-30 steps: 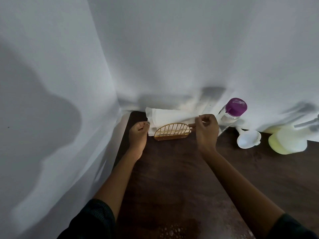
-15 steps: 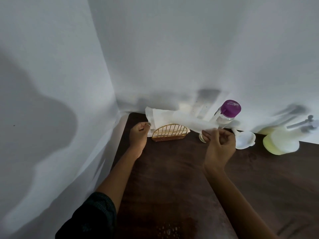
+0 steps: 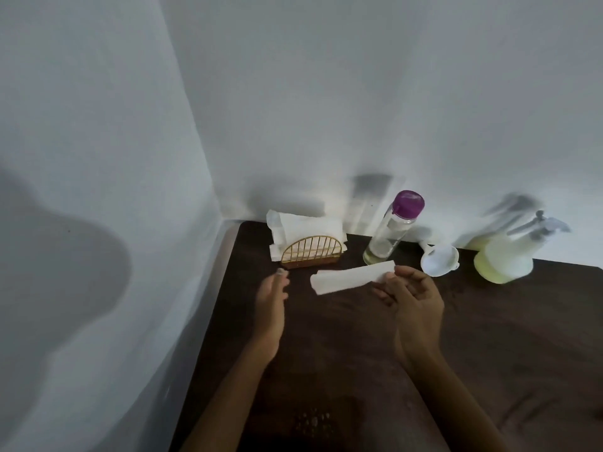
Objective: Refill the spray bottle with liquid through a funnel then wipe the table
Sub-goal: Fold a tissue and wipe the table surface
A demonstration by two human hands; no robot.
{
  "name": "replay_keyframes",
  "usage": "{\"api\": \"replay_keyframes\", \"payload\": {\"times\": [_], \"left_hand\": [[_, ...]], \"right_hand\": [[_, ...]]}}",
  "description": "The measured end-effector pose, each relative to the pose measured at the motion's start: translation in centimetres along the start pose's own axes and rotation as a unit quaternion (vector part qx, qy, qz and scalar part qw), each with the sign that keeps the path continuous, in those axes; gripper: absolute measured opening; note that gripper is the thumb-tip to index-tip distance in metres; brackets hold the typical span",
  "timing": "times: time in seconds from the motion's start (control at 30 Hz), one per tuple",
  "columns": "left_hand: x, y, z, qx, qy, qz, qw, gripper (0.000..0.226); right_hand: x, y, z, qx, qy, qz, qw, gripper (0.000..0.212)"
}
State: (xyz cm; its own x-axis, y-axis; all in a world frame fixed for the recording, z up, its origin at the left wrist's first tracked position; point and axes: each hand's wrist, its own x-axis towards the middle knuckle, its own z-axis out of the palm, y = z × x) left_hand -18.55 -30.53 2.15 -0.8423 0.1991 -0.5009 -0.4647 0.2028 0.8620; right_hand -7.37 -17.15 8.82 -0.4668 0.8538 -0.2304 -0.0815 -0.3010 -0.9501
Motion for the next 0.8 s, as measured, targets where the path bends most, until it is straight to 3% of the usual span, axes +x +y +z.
{"api": "replay_keyframes", "payload": {"times": [0.1, 0.23, 0.4, 0.57, 0.67, 0.8], "left_hand": [[-4.2, 0.8, 0.3, 0.025, -0.136, -0.08, 0.987, 0.06], [-8.2, 0.8, 0.0, -0.01, -0.127, -0.141, 0.982, 0.065], [-12.5, -1.1, -1.9, 0.05, -0.101, -0.027, 0.993, 0.019], [-15.8, -2.0, -3.4, 0.099, -0.083, 0.073, 0.989, 0.043], [-17.1, -2.2, -3.8, 0.118, -0.085, 0.099, 0.984, 0.028], [-18.5, -2.5, -4.1, 0.095, -0.101, 0.108, 0.984, 0.009]], "right_hand": [[-1.9, -0.5, -1.4, 0.008, -0.051, 0.025, 0.998, 0.016], [-4.6, -0.8, -4.0, 0.0, -0.083, 0.046, 0.996, 0.016], [-7.4, -0.3, -7.7, -0.023, -0.096, 0.075, 0.992, 0.017], [-9.5, -0.1, -10.2, -0.138, -0.156, 0.072, 0.975, 0.028], [-10.6, -0.5, -10.8, -0.221, -0.213, 0.035, 0.951, 0.035], [-11.6, -1.0, -11.7, -0.215, -0.282, 0.017, 0.935, 0.031]]}}
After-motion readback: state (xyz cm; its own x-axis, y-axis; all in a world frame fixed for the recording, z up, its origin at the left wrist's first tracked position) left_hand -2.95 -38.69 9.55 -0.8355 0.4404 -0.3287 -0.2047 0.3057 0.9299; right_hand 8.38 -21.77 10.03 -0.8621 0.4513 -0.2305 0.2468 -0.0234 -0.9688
